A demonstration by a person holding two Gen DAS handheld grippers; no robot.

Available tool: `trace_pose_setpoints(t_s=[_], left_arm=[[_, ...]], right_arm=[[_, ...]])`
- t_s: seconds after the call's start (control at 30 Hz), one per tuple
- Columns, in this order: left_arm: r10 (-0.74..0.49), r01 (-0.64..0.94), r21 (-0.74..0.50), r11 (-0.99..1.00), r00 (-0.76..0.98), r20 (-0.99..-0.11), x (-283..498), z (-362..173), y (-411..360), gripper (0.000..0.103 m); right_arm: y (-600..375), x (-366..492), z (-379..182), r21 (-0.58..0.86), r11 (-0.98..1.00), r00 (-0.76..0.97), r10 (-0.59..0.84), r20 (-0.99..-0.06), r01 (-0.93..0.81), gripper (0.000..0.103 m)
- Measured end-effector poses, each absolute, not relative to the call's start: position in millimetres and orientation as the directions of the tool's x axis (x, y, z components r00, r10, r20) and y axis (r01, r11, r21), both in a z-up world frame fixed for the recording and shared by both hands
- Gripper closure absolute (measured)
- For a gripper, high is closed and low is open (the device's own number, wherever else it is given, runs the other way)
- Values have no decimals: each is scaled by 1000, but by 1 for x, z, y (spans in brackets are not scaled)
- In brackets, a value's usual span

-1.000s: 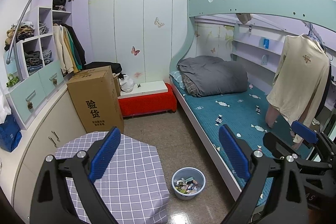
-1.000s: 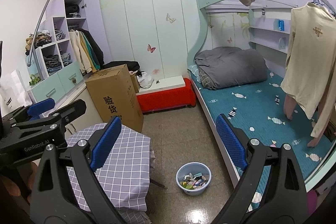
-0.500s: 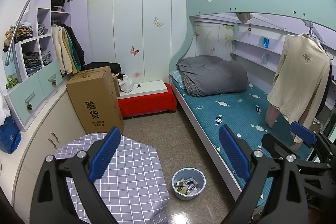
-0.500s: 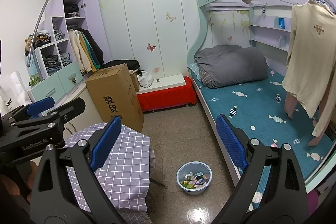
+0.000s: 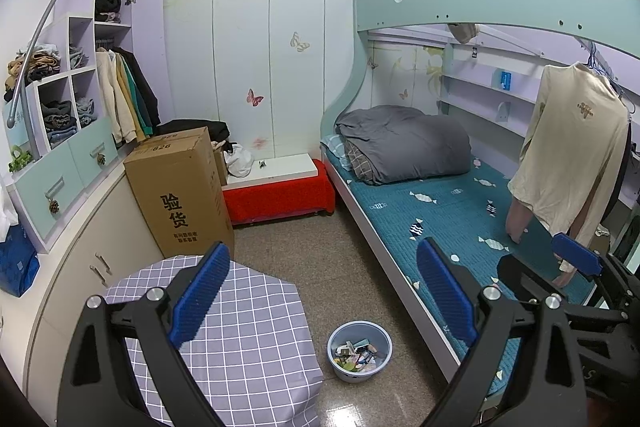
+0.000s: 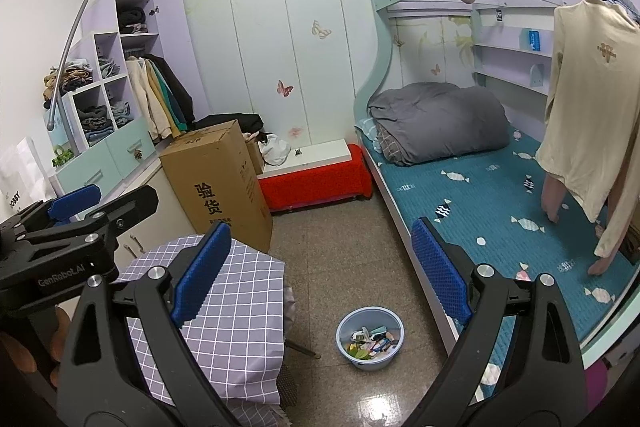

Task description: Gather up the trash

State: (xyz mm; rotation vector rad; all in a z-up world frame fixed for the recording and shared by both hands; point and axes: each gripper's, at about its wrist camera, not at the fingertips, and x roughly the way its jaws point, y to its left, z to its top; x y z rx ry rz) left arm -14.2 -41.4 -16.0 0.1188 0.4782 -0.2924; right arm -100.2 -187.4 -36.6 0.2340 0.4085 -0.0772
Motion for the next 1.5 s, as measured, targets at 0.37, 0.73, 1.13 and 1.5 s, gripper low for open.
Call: trace_pose_setpoints(t_s=[0.37,0.73,1.13,1.5], left_arm=[[-249,305,45,951,847,-470,-13,-16,-43,10],[-250,305,43,951,846,-471,-13,-15,-44,10],[-250,305,43,951,845,-473,-12,-15,-46,10],[-250,306,41,951,843,-476,-12,-19,-49,10]], right_arm=[[-189,-99,-37,212,970,915,-28,-403,123,13],[-192,-97,-38,217,968,914,-28,-406,126,13],[-190,-93,-40,222,966,912,-33,-410,135,13],[-190,-92,-43,228,964,909,-31,-415,137,13]])
